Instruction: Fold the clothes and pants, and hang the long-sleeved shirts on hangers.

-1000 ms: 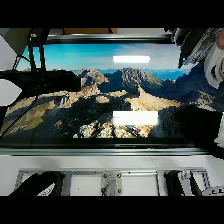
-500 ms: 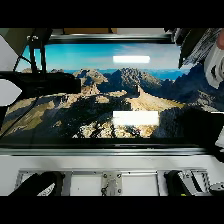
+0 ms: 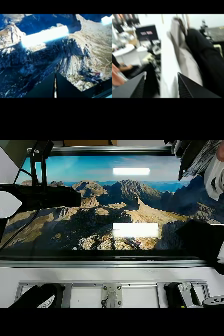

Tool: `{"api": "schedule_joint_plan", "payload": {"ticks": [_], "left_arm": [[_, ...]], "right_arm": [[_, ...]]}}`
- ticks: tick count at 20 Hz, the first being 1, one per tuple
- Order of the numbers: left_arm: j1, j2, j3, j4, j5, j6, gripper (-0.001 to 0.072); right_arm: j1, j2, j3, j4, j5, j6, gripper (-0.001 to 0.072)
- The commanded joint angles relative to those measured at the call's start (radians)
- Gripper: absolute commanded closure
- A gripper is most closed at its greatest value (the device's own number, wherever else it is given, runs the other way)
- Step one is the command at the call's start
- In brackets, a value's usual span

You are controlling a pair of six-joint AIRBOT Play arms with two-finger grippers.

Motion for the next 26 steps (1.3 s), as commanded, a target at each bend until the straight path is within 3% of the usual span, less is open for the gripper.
{"api": "schedule_joint_plan", "payload": {"ticks": [1,3,5,10,14,18,25,26], "left_arm": [[0.000,-0.001,0.000,0.000,0.000,0.002,0.0692],[0.000,-0.001,0.000,0.000,0.000,0.002,0.0692],[0.000,-0.001,-0.001,0.001,0.001,0.002,0.0692],[0.000,0.031,-0.121,-0.001,0.072,0.002,0.0692],[0.000,0.092,-0.281,-0.038,0.161,0.002,0.0692],[0.000,0.135,-0.371,-0.127,0.225,0.002,0.0692],[0.000,0.154,-0.386,-0.133,0.223,0.002,0.0692],[0.000,0.154,-0.386,-0.133,0.223,0.002,0.0692]], "right_arm": [[0.055,0.054,0.001,0.261,-0.086,-0.006,0.0276],[0.150,0.063,0.000,0.405,-0.044,-0.111,0.0276],[0.309,0.059,-0.005,0.505,0.072,-0.303,0.0276],[0.902,0.055,-0.127,0.543,0.426,-0.697,0.0276],[1.335,-0.014,-0.247,0.542,0.694,-0.726,0.0276],[1.664,-0.109,-0.414,0.521,0.674,-0.716,0.0276],[1.794,-0.247,-0.446,0.521,0.663,-0.704,0.0281],[1.795,-0.250,-0.446,0.521,0.663,-0.704,0.0398]]}}
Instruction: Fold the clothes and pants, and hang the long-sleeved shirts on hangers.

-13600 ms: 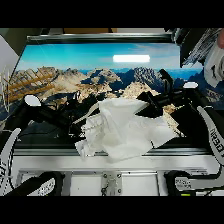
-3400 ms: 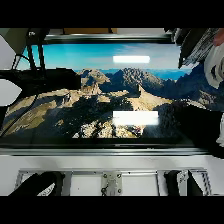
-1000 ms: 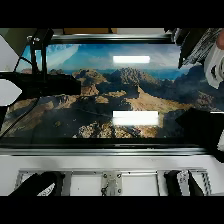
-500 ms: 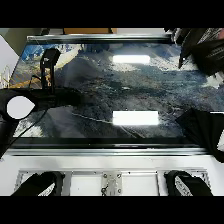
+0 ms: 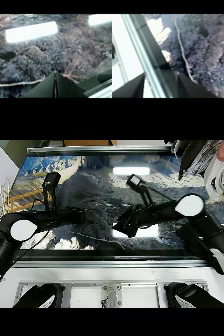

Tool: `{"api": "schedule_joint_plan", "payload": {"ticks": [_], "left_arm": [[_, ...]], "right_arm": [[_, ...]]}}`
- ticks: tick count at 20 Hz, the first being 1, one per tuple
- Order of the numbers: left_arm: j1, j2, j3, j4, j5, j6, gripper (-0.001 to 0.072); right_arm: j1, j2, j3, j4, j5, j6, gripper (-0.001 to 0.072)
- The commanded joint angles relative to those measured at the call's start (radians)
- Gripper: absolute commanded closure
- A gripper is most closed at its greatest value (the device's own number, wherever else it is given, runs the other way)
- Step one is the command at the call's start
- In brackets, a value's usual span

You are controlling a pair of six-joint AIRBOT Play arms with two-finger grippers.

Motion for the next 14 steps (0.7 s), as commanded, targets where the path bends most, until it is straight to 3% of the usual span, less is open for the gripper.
{"api": "schedule_joint_plan", "payload": {"ticks": [1,2,14], "left_arm": [[0.000,0.004,-0.006,-0.007,0.005,0.002,0.0692],[0.000,0.004,-0.006,-0.007,0.005,0.002,0.0692],[0.000,0.004,-0.006,-0.007,0.006,0.002,0.0692]], "right_arm": [[0.033,-0.033,-0.009,0.000,0.007,0.004,0.0594],[0.033,-0.033,-0.009,0.000,0.007,0.004,0.0696],[0.033,-0.033,-0.009,0.000,0.014,0.005,0.0697]]}}
